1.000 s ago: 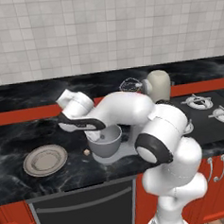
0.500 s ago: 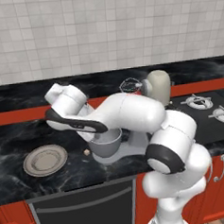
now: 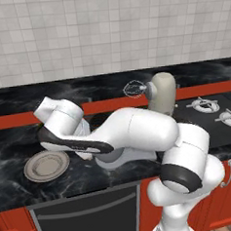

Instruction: Add butter and sugar cubes to the stand mixer bowl and then turn on the stand mixer to begin making frosting.

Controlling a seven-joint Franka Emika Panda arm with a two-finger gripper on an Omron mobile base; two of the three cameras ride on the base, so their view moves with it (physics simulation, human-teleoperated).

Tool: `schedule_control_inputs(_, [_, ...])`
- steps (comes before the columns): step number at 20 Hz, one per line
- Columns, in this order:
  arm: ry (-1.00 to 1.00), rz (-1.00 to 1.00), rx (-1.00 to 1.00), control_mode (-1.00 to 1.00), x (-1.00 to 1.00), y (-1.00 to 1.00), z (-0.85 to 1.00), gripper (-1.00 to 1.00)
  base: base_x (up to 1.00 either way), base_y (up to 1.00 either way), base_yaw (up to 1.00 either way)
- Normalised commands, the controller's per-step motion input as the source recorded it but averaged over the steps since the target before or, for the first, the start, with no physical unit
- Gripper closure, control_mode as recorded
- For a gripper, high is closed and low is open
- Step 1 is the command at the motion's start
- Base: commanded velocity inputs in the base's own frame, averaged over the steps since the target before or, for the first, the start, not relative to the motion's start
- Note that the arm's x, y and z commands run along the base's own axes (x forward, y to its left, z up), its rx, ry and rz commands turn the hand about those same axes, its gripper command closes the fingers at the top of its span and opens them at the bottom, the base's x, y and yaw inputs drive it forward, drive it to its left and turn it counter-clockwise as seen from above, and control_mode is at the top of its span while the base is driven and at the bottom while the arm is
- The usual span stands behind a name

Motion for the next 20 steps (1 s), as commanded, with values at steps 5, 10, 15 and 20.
schedule_control_inputs(5, [0.02, 0.12, -0.03, -1.00, 0.24, 0.28, -0.10, -1.00, 0.00, 0.00, 0.00])
schedule_control_inputs(10, [0.00, 0.02, -0.09, -1.00, 0.20, 0.26, -0.29, -1.00, 0.00, 0.00, 0.00])
schedule_control_inputs(15, [0.00, -0.01, -0.08, -1.00, 0.27, 0.24, -0.32, -1.00, 0.00, 0.00, 0.00])
schedule_control_inputs(20, [0.03, -0.04, -0.07, -1.00, 0.46, 0.20, -0.29, -1.00, 0.00, 0.00, 0.00])
